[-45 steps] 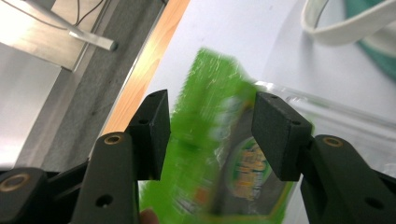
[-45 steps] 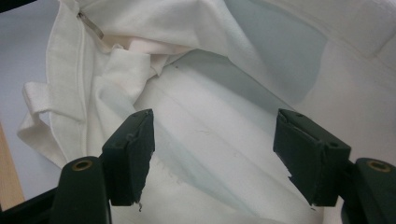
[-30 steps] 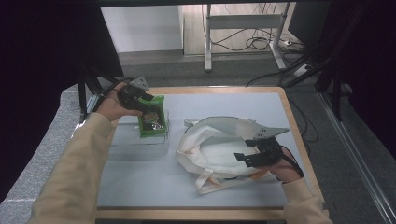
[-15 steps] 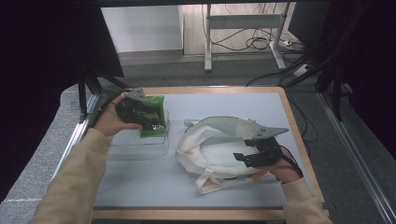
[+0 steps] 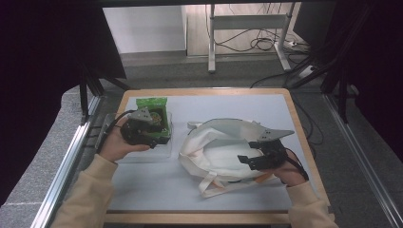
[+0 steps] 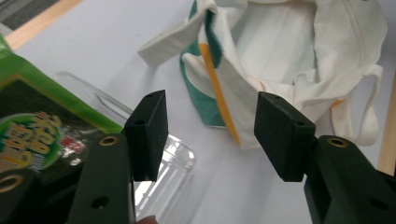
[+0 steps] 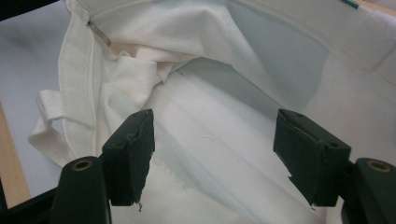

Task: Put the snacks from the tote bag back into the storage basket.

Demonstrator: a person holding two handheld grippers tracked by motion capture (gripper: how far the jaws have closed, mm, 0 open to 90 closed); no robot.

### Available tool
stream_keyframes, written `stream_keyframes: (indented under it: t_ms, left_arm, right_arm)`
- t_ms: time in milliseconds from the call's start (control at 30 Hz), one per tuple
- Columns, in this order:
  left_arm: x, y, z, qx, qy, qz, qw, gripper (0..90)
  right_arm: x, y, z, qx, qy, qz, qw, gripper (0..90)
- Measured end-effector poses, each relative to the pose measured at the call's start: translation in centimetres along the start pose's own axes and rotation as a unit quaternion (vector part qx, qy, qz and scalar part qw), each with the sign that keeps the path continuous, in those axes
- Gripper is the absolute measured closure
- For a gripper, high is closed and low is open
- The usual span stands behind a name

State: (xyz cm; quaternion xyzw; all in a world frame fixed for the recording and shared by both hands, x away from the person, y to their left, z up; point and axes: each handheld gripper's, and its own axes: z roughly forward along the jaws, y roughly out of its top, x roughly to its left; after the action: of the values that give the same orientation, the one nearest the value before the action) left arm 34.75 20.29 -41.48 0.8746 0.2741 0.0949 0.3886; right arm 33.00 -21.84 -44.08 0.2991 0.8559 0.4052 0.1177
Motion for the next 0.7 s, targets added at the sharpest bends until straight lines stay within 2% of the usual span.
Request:
stream_keyframes:
  t_ms: [167,233,367,467,600,700]
  left_arm:
    - [-1.6,-0.8,0.7,-0.017,-0.016,-0.01,0.9997,45.0]
    - [-2.2,-1.0,1.0,-0.017,-0.014,-0.009,0.9997,44.9]
    - [-3.0,-1.5,1.2,-0.031,-0.023,-0.017,0.9991,44.9]
    - [-3.3,-1.7,1.3,-0.027,-0.02,-0.012,0.9994,44.9]
    - [-3.6,-2.1,1.7,-0.036,-0.024,-0.019,0.9989,44.9]
    - [-3.7,-2.3,2.0,-0.026,-0.021,-0.019,0.9993,44.7]
  right_arm:
    - [0.1,0.1,0.0,-0.001,0.001,-0.002,1.0,29.6]
    - [0.0,0.0,-0.1,-0.002,0.0,-0.002,1.0,29.6]
    - [0.0,0.0,-0.2,-0.004,0.0,-0.001,1.0,29.6]
    - [0.0,0.0,-0.2,-0.004,-0.001,0.0,1.0,29.6]
    - [0.1,0.1,-0.1,-0.004,0.0,-0.001,1.0,29.6]
    - [0.0,0.1,-0.1,-0.004,-0.001,-0.001,1.0,29.6]
